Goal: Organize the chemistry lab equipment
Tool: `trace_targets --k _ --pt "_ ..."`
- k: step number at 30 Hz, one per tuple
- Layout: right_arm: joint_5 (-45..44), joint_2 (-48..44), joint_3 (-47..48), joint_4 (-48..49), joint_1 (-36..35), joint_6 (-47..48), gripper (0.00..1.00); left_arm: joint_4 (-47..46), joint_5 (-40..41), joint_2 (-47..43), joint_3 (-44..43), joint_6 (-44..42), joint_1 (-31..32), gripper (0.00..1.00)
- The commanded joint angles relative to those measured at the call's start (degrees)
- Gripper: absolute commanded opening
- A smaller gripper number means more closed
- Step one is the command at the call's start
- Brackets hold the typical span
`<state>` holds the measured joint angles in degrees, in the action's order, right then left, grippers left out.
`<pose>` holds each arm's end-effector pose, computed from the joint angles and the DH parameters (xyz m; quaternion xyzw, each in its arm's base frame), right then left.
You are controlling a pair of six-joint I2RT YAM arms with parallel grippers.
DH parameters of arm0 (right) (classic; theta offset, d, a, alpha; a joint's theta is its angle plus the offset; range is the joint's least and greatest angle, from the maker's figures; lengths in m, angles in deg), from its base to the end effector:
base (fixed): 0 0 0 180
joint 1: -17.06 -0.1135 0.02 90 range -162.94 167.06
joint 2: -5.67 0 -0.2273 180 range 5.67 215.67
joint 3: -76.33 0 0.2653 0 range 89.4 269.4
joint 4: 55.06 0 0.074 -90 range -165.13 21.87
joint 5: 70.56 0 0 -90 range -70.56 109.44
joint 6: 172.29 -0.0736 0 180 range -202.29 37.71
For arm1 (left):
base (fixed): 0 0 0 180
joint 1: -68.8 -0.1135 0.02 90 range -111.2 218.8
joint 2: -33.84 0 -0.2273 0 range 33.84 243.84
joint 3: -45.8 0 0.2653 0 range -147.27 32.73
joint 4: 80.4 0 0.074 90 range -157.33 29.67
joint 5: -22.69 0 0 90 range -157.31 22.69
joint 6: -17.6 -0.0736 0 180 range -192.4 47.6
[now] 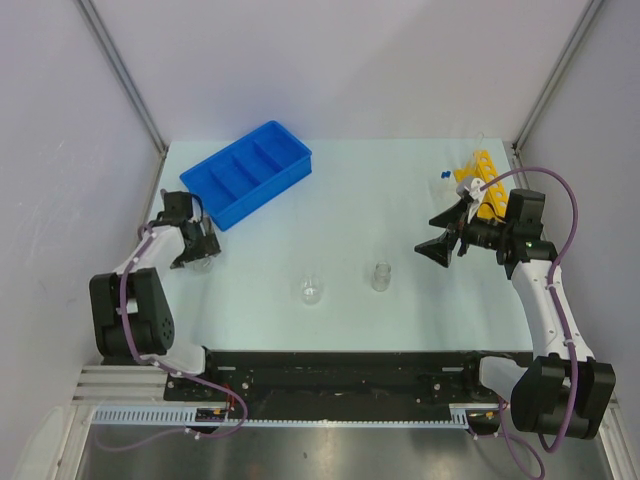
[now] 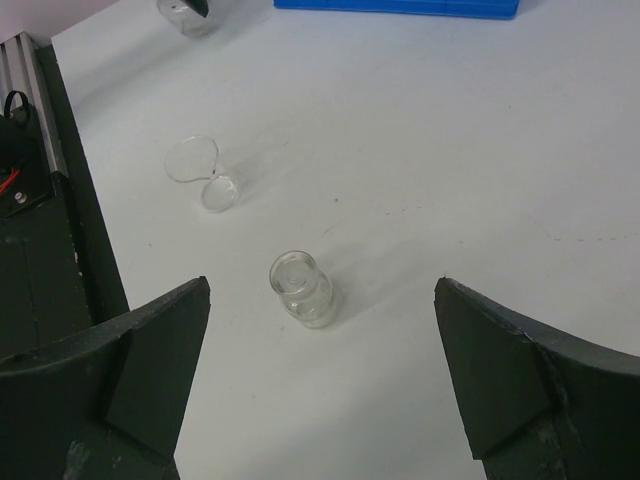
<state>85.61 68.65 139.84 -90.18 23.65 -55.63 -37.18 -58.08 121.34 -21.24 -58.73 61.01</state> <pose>0.2734 0.0362 0.2596 -0.3792 0.6862 0.3516 0.5115 0.3191 0.0556 0.1164 -0.1987 0.9502 0.0666 0.2307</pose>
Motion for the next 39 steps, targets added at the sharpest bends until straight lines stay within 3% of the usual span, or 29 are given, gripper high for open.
trace_targets --k 1,16,30,39 --pt "-0.2 -0.2 0.3 0.4 -0.2 0.8 1.0 -1.8 -0.6 -7.2 -0.2 -2.9 -0.4 0.35" --pt "-0.1 0.0 0.3 0.3 -0.3 0.9 1.0 0.4 -7.0 -10.8 -8.3 -4.2 -0.3 0.29" --pt "-0.6 0.4 0.3 0.1 -0.6 1.3 1.0 6.5 -11.5 4.0 -29.4 -4.4 0.5 0.29" --pt "-1.1 0.9 0.2 0.0 -0.7 1.6 1.0 9.8 -12.0 15.0 -41.0 -9.2 1.3 0.29"
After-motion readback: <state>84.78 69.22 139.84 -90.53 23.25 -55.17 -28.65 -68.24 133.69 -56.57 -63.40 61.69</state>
